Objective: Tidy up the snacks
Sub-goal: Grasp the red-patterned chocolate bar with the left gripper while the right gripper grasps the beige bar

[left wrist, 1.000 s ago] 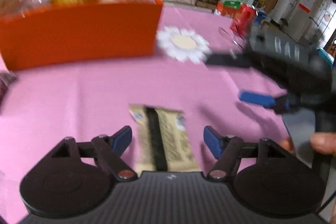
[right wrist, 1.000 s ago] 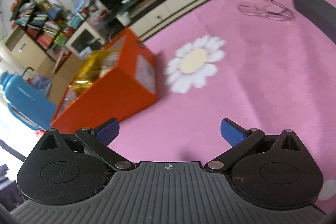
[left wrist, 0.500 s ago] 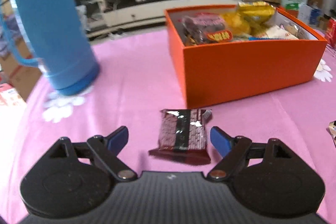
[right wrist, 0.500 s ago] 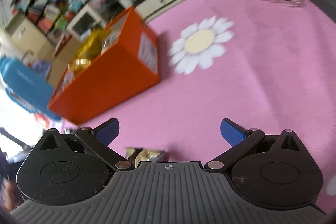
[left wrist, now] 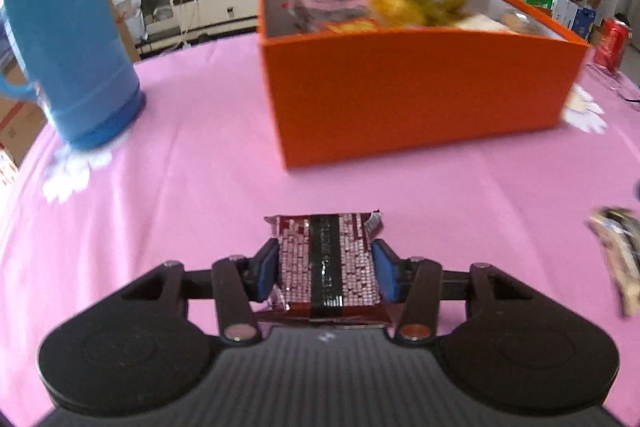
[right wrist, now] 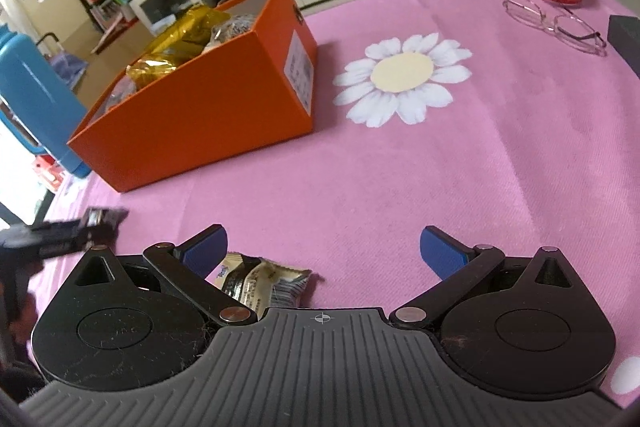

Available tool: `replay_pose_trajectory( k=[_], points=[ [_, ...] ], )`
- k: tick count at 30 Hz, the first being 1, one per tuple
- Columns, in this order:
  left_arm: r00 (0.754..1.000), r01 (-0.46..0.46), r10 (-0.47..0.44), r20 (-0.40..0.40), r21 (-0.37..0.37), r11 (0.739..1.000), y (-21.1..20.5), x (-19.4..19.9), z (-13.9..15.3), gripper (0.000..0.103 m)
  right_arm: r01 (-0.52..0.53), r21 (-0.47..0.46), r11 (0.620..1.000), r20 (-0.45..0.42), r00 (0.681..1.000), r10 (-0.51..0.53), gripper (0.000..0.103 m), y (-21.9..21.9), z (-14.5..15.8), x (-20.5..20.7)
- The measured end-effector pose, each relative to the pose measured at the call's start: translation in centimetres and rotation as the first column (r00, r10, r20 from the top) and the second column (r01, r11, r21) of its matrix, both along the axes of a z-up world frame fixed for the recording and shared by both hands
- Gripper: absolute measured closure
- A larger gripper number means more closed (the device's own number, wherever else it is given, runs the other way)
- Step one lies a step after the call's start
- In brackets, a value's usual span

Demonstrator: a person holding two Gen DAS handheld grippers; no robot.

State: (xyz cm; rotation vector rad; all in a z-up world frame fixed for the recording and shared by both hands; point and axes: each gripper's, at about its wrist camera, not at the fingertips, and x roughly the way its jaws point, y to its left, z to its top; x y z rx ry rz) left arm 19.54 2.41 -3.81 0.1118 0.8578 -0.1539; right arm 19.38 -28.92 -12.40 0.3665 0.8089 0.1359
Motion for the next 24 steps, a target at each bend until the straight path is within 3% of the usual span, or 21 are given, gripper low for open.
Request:
replay_pose_trajectory(
  k=[2, 4, 5, 7, 10, 13, 15, 16, 18, 20, 21, 24],
  points=[
    [1.0, -0.009, 0.009, -0.007, -0.014, 1.0, -1.2, -2.2, -0.1, 0.052, 0.004, -0.013, 1.0, 0.002, 1.0, -0.004, 0.0, 0.2, 0.1, -0.6],
    [1.0, 0.002, -0.002, 0.005, 0.004, 1.0, -2.4, -3.9, -0.3, 0.042, -0.006, -0.033, 0.999, 0.013, 1.0, 0.006, 0.0, 0.8, 0.3, -1.7],
    [1.0, 0.008, -0.008, 0.001, 0.02, 1.0, -2.9, -4.5, -0.5, 0.031, -0.011, -0.048, 0.999, 0.019, 1.0, 0.012, 0.0, 1.2, 0.4, -2.3],
    [1.0, 0.017, -0.017, 0.017, 0.027, 0.999, -3.6, -5.2, -1.1, 0.029, -0.028, -0.091, 0.995, 0.022, 0.999, 0.03, 0.0, 2.5, 0.4, -3.9],
    [1.0, 0.025, -0.025, 0.011, 0.02, 0.999, -3.6, -4.9, -1.0, 0.028, -0.048, -0.166, 0.985, 0.04, 0.998, 0.056, 0.0, 4.8, 0.3, -5.8],
    [1.0, 0.002, -0.002, -0.013, -0.035, 0.999, -2.6, -4.2, -1.3, 0.016, -0.069, -0.239, 0.969, 0.054, 0.995, 0.084, 0.0, 6.9, 0.6, -5.8],
    [1.0, -0.008, 0.007, -0.011, -0.03, 1.0, -2.3, -4.0, -1.5, 0.014, -0.077, -0.26, 0.963, 0.06, 0.994, 0.095, 0.0, 7.8, 0.6, -5.4],
    [1.0, -0.001, 0.001, -0.005, -0.033, 0.999, -2.2, -4.1, -1.5, 0.015, -0.081, -0.268, 0.96, 0.058, 0.993, 0.1, 0.007, 8.2, 0.5, -5.3],
    [1.0, 0.029, -0.029, 0.013, -0.056, 0.998, -2.2, -4.4, -1.4, 0.042, -0.095, -0.28, 0.955, 0.019, 0.994, 0.105, 0.022, 8.6, -0.2, -4.8],
    [0.999, 0.049, -0.047, 0.026, -0.054, 0.997, -2.2, -4.5, -1.1, 0.055, -0.096, -0.348, 0.932, 0.035, 0.993, 0.116, 0.042, 9.2, -0.3, -5.1],
    [0.999, 0.045, -0.044, 0.024, -0.065, 0.997, -2.0, -4.4, -1.1, 0.056, -0.106, -0.368, 0.924, 0.041, 0.991, 0.13, 0.049, 9.4, -0.2, -5.2],
    [1.0, 0.017, -0.016, 0.017, -0.109, 0.994, -1.2, -4.5, -0.6, 0.056, -0.115, -0.306, 0.945, 0.044, 0.99, 0.135, 0.049, 8.9, 0.1, -5.6]
  ],
)
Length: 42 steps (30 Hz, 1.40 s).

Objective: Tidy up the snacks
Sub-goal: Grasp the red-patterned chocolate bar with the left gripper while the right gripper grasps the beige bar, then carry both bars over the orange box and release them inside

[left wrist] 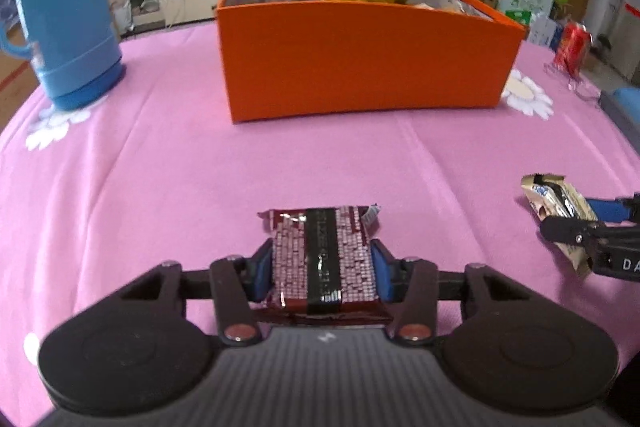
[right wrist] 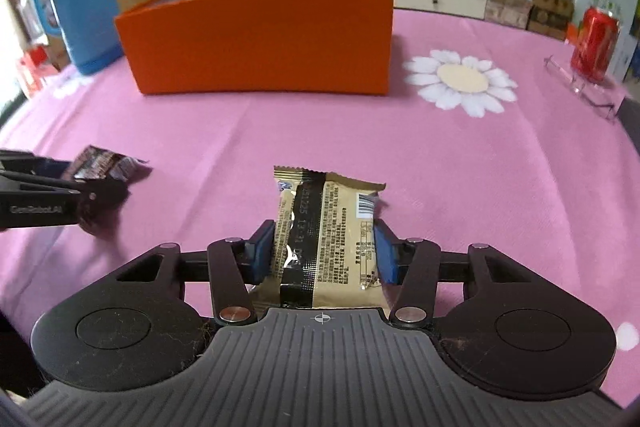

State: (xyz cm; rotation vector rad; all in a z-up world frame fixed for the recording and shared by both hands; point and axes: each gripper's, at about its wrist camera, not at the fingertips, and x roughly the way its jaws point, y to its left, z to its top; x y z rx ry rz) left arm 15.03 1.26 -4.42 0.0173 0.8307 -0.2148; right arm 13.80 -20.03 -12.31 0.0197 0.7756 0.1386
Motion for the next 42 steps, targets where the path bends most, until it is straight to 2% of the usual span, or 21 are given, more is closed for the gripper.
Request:
replay_pose_trajectory(
  k=[3, 7, 11, 16, 20, 24, 28, 31, 37, 38, 39, 41, 42],
  points=[
    [1.0, -0.009, 0.01, 0.018, -0.069, 0.998, 0.9, -0.2, 1.4, 0.056, -0.005, 0.066, 0.998, 0.031, 1.0, 0.003, 0.049, -0.5, 1.1, -0.6],
    [0.997, -0.01, 0.017, 0.071, -0.098, 0.995, 0.9, 0.0, 4.0, 0.056, -0.014, 0.133, 0.991, 0.105, 0.994, 0.0, 0.049, -0.6, 3.7, -1.5],
    [0.993, -0.007, 0.022, 0.115, -0.127, 0.992, 0.4, 2.5, 6.9, 0.056, -0.046, 0.148, 0.988, 0.177, 0.984, 0.019, 0.049, -0.4, 6.8, -0.3],
    [0.977, -0.038, 0.062, 0.205, -0.118, 0.992, -1.1, 8.3, 10.5, 0.056, -0.061, 0.129, 0.99, 0.289, 0.957, 0.021, 0.049, 0.1, 11.1, 5.7],
    [0.965, -0.076, 0.097, 0.242, -0.095, 0.993, -2.1, 13.5, 11.7, 0.056, -0.057, 0.112, 0.992, 0.334, 0.942, 0.017, 0.049, 1.0, 12.8, 11.8],
    [0.961, -0.091, 0.109, 0.255, -0.082, 0.993, -2.6, 17.1, 11.6, 0.056, -0.04, 0.109, 0.993, 0.346, 0.938, 0.0, 0.049, 1.3, 12.5, 16.8],
    [0.967, -0.1, 0.117, 0.227, -0.082, 0.992, -2.7, 19.8, 10.5, 0.056, -0.008, 0.149, 0.989, 0.3, 0.953, -0.038, 0.049, 0.7, 11.2, 19.9],
    [0.969, -0.101, 0.116, 0.219, -0.079, 0.992, -2.8, 20.8, 9.8, 0.056, 0.01, 0.161, 0.987, 0.275, 0.96, -0.055, 0.049, 0.3, 10.5, 21.6],
    [0.974, -0.11, 0.119, 0.191, -0.055, 0.992, -2.9, 22.8, 7.7, 0.056, 0.012, 0.124, 0.992, 0.244, 0.969, -0.042, 0.048, 1.3, 9.3, 24.0],
    [0.976, -0.108, 0.116, 0.186, -0.05, 0.993, -3.0, 23.1, 7.0, 0.053, 0.01, 0.128, 0.992, 0.231, 0.972, -0.039, 0.048, 1.5, 8.7, 24.0],
    [0.977, -0.11, 0.114, 0.182, -0.033, 0.993, -3.2, 23.4, 6.4, 0.047, 0.007, 0.13, 0.991, 0.211, 0.977, -0.034, 0.048, 1.6, 8.1, 24.4],
    [0.974, -0.123, 0.115, 0.196, 0.03, 0.992, -3.7, 23.4, 5.5, 0.045, 0.001, 0.139, 0.99, 0.165, 0.986, -0.024, 0.048, 1.7, 6.5, 25.0],
    [0.973, -0.123, 0.112, 0.201, 0.044, 0.991, -3.8, 23.4, 5.3, 0.043, 0.004, 0.099, 0.995, 0.179, 0.984, -0.021, 0.048, 2.0, 6.4, 25.0]
  ],
)
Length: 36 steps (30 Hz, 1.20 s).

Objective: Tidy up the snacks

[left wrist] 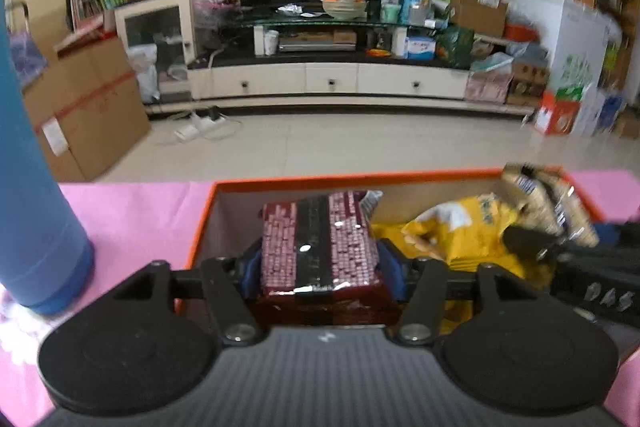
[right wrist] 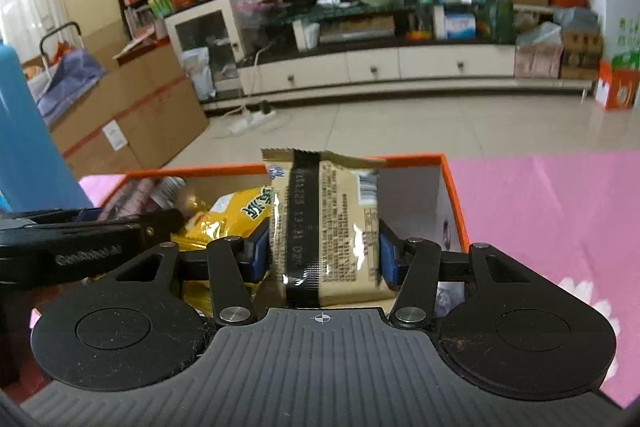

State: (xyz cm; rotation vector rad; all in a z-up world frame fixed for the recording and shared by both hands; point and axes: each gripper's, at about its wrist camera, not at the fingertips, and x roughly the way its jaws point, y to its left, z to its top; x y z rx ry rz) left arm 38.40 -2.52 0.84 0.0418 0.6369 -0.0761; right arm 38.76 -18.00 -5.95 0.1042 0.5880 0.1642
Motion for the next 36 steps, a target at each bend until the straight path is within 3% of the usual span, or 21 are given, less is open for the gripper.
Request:
replay_pose_trajectory(
  k=[5, 9, 11, 12, 15, 18, 21, 23, 26, 29, 36],
  points=[
    [1.0, -0.004, 0.003, -0.005, -0.107, 0.994, 1.6, -0.2, 1.3, 0.034, 0.001, 0.02, 1.0, -0.016, 1.0, -0.001, 0.046, -0.2, 0.4, 0.0],
    [0.995, 0.008, 0.008, 0.102, -0.163, 0.987, 2.3, -2.5, 4.9, 0.028, -0.001, 0.075, 0.997, 0.029, 1.0, -0.001, 0.006, -1.2, 2.1, -1.2],
    [0.987, 0.019, 0.008, 0.158, -0.163, 0.986, 2.3, -4.5, 7.0, 0.02, 0.006, 0.069, 0.998, 0.072, 0.997, -0.011, 0.004, -1.4, 3.4, -2.4],
    [0.984, 0.023, 0.005, 0.178, -0.154, 0.988, 2.1, -5.6, 7.9, 0.003, 0.008, 0.06, 0.998, 0.093, 0.996, -0.013, 0.002, -1.4, 4.1, -3.4],
    [0.969, 0.03, -0.002, 0.248, -0.108, 0.994, 1.5, -10.3, 9.3, 0.001, 0.035, 0.087, 0.996, 0.142, 0.989, -0.047, 0.0, -2.3, 5.2, -7.3],
    [0.968, 0.059, -0.048, 0.246, -0.037, 0.998, 0.6, -15.4, 8.2, 0.001, 0.023, 0.106, 0.994, 0.129, 0.991, -0.037, 0.0, -3.3, 5.0, -11.3],
    [0.979, 0.066, -0.075, 0.192, 0.05, 0.997, -0.1, -20.6, 5.1, 0.0, 0.074, 0.089, 0.993, 0.091, 0.992, -0.082, 0.0, -5.0, 2.9, -16.9],
    [0.987, 0.071, -0.08, 0.14, 0.069, 0.995, -0.2, -23.8, 3.0, 0.0, 0.111, 0.09, 0.99, 0.04, 0.992, -0.115, 0.0, -6.0, 1.2, -20.0],
    [0.994, 0.088, -0.09, 0.054, 0.038, 0.995, 0.2, -26.9, 0.9, 0.0, 0.156, 0.124, 0.98, -0.048, 0.987, -0.151, 0.0, -7.6, -1.2, -24.1],
    [0.995, 0.094, -0.094, 0.028, 0.013, 0.996, 0.4, -28.7, 0.3, 0.0, 0.216, 0.161, 0.963, -0.088, 0.975, -0.204, 0.0, -9.0, -2.5, -27.2],
    [0.999, 0.047, -0.047, 0.001, -0.033, 0.998, 1.4, -29.1, -0.1, 0.0, 0.211, 0.206, 0.956, -0.037, 0.978, -0.207, 0.0, -7.6, -2.0, -29.6]
  ],
)
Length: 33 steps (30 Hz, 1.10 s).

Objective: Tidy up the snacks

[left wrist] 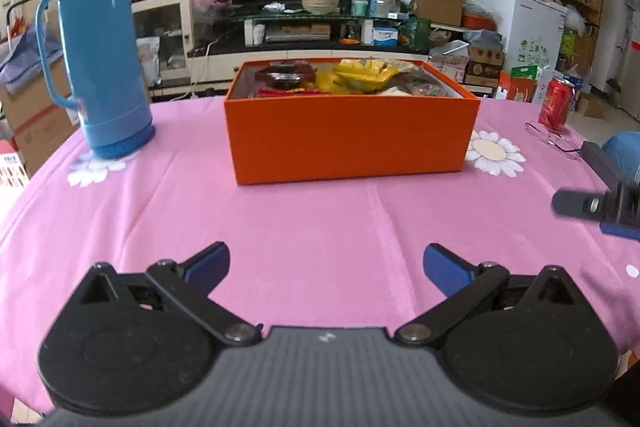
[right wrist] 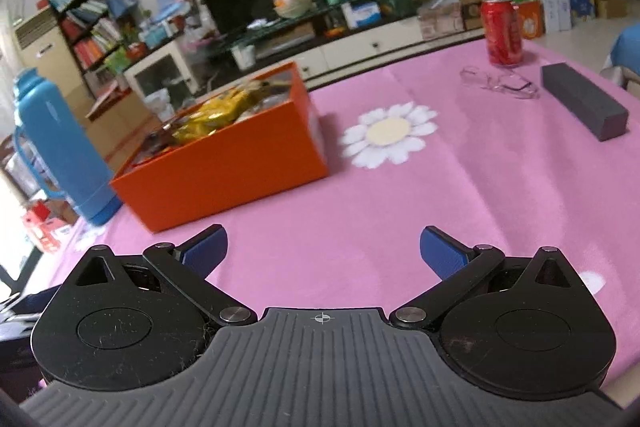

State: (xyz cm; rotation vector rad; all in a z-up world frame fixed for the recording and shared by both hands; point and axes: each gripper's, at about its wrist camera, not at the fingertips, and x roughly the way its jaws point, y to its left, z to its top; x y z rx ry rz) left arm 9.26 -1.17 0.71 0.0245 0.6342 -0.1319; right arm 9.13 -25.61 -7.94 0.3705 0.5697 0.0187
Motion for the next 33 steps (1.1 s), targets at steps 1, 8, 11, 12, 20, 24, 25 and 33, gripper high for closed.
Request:
replay_pose_trajectory(
  k=[1, 8, 11, 12, 20, 24, 25, 33],
  points=[
    [1.0, -0.005, 0.005, 0.003, 0.002, 1.0, 0.1, -0.1, 0.0, 0.0, -0.019, -0.017, 1.0, -0.006, 1.0, 0.019, 0.0, 0.8, 0.0, 0.1],
    [0.999, -0.041, 0.041, 0.003, -0.007, 0.999, 1.9, 0.4, -0.1, 0.001, -0.115, -0.179, 0.977, -0.061, 0.993, 0.106, 0.0, 5.6, -0.7, 0.6],
    [0.999, -0.039, 0.039, -0.005, -0.02, 0.999, 2.4, 0.5, -0.2, 0.001, -0.13, -0.179, 0.975, -0.088, 0.989, 0.115, 0.0, 6.5, -1.2, 1.1],
    [0.999, -0.044, 0.044, -0.007, -0.022, 0.999, 2.5, 0.5, -0.2, 0.001, -0.132, -0.178, 0.975, -0.094, 0.989, 0.116, 0.0, 6.6, -1.3, 1.2],
    [0.997, -0.068, 0.065, -0.047, -0.057, 0.996, 2.9, 1.7, -0.4, 0.001, -0.156, -0.209, 0.965, -0.136, 0.982, 0.129, 0.0, 7.7, -2.4, 2.2],
    [0.994, -0.079, 0.072, -0.077, -0.101, 0.992, 3.8, 2.2, -0.6, 0.001, -0.149, -0.236, 0.96, -0.123, 0.985, 0.123, 0.0, 7.6, -2.3, 2.0],
    [0.994, -0.085, 0.076, -0.084, -0.112, 0.99, 4.0, 2.2, -0.7, 0.001, -0.146, -0.239, 0.96, -0.124, 0.985, 0.119, 0.0, 7.6, -2.3, 1.9],
    [0.991, -0.103, 0.091, -0.103, -0.121, 0.987, 4.6, 2.3, -1.2, 0.001, -0.153, -0.26, 0.953, -0.112, 0.986, 0.128, 0.0, 7.8, -2.2, 1.8]
  ],
)
